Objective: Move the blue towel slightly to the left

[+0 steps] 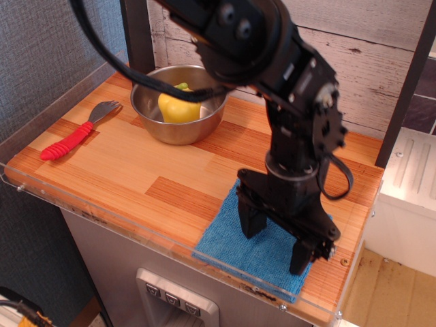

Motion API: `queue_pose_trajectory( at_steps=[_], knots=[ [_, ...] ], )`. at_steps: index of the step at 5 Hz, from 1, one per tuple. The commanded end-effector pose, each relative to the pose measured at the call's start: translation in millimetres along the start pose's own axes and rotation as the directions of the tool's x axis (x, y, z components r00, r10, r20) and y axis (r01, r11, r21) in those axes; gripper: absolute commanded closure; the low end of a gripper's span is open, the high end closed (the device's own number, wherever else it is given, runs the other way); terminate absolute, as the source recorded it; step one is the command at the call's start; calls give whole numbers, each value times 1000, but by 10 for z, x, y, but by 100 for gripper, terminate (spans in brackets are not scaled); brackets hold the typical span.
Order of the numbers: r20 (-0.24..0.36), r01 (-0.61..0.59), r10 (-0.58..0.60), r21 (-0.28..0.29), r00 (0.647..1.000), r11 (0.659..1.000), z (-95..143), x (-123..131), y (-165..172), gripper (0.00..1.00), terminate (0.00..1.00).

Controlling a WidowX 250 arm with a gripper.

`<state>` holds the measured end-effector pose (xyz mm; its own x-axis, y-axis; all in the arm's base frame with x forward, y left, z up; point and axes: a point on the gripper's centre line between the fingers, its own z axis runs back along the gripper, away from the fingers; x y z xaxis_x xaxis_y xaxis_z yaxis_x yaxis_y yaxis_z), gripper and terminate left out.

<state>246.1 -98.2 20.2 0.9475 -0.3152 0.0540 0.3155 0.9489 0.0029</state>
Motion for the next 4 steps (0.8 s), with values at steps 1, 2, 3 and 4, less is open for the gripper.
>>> queue_pose_trajectory(
  at_steps=[1,2,3,4],
  knots=[
    [57,-12,9,63,998,998,192,-116,134,0,0],
    [22,-61,61,39,998,997,64,-221,269,0,0],
    [-20,-85,85,9,996,996,-65,-298,378,0,0],
    [-19,-122,122,-30,992,992,-77,-318,484,0,0]
  ],
)
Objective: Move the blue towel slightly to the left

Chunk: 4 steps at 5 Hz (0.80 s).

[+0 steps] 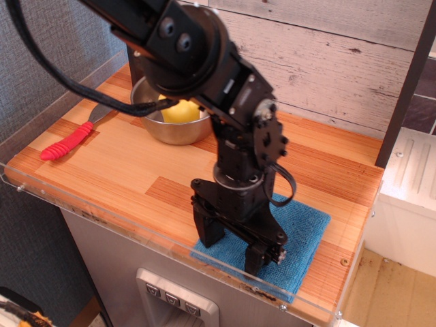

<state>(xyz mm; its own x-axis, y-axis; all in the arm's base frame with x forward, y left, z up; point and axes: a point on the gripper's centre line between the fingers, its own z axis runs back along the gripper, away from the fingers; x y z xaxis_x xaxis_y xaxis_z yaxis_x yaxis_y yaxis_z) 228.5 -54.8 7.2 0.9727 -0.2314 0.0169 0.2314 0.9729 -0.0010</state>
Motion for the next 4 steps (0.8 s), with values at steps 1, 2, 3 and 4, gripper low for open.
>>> queue_pose_trajectory(
  at_steps=[1,2,3,4],
  knots=[
    [-6,-51,51,-47,999,998,-10,-31,218,0,0],
    [-17,-63,63,-6,998,998,41,-84,368,0,0],
    [-19,-63,64,50,998,997,160,-134,547,0,0],
    [-37,-91,95,94,995,991,230,-261,765,0,0]
  ],
)
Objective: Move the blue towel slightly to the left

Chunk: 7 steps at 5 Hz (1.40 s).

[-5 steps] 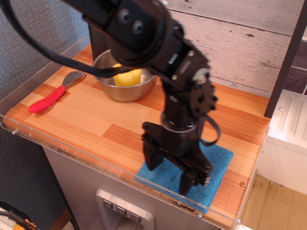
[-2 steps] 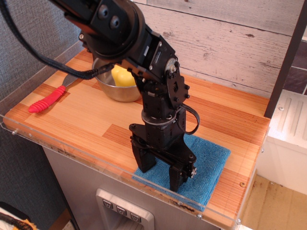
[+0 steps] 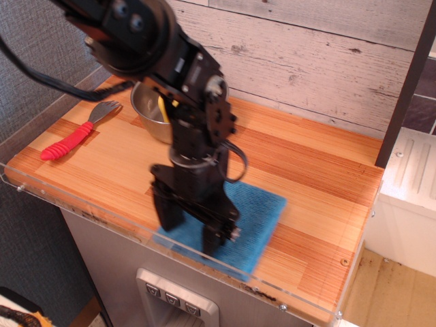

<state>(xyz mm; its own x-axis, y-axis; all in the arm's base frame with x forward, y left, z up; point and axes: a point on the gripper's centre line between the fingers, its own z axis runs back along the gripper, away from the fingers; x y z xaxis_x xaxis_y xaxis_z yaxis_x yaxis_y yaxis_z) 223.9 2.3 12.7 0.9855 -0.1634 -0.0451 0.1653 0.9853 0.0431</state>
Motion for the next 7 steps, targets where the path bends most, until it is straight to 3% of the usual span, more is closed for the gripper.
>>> queue_pose_trajectory(
  at_steps=[1,3,4,5,7],
  knots=[
    [15,-65,64,71,998,995,171,-232,541,0,0],
    [16,-107,106,77,994,991,281,-300,998,0,0],
    [72,-84,79,74,994,994,521,-247,1049,0,0],
    [135,-40,30,70,990,997,742,-131,963,0,0],
    [147,15,-21,45,989,999,815,106,808,0,0]
  ],
)
